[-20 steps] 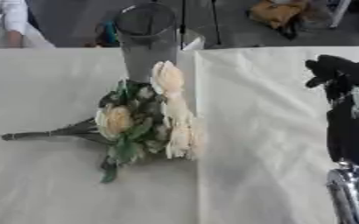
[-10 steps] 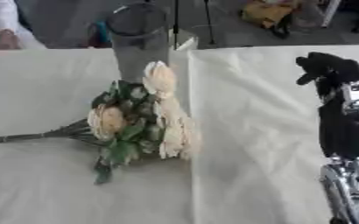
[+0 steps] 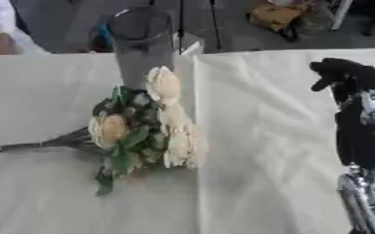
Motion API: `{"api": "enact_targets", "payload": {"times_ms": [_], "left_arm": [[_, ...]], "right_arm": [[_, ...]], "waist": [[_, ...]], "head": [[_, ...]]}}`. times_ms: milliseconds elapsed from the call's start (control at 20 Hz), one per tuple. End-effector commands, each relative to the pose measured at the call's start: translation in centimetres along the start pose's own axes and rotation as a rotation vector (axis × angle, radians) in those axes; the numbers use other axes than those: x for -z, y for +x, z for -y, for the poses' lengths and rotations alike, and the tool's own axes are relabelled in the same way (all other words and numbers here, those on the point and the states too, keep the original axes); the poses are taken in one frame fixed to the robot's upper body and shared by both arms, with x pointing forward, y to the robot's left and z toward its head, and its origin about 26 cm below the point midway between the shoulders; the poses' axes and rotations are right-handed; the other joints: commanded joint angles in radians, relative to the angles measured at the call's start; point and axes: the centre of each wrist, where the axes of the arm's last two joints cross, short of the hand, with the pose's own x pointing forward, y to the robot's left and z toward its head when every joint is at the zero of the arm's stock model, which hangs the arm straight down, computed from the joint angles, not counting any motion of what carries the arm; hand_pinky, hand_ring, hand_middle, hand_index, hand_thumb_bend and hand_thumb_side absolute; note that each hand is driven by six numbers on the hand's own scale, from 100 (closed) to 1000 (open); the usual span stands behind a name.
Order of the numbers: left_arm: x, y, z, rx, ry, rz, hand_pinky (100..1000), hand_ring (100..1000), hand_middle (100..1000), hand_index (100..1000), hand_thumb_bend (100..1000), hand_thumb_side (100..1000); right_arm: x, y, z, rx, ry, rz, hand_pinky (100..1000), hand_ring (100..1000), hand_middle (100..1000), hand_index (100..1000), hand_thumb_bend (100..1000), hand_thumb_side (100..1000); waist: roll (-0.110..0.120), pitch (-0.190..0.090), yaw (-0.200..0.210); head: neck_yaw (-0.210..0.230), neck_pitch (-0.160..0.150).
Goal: Arrange flowers into the vase.
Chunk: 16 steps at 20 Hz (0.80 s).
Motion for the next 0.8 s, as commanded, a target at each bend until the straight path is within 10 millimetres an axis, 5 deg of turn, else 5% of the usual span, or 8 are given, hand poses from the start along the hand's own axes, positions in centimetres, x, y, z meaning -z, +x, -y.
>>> {"api": "enact_targets", "payload": {"times_ms": [50,550,800], "left_arm": [[1.3,0.7,-2.1,0.140,-0.082,0.019,629,678,770,914,100,819],[1.8,0.3,-3.2,0.449,-0.425,-0.093,771,824,867,1000,100,848],[2.2,-0.8,-4.4,0.617,-0.582,-0.142,827,851,903,1000,210,849]], "right_arm": [[0.7,0.7,0.5,-0.022,0.020,0.046,897,781,450,738,100,962],[1.1,0.9,0.7,-0.033,0.032,0.061,895,785,453,739,100,975],[1.2,0.9,0.6,-0.029,0.031,0.067,896,787,451,738,100,972]], "waist": [[0.016,-0.020,0.000],[0.024,-0.018,-0.019],[0.021,-0.014,-0.033]], "head": [[0.000,-0.013],[0.023,-0.026],[0.041,-0.033]]}}
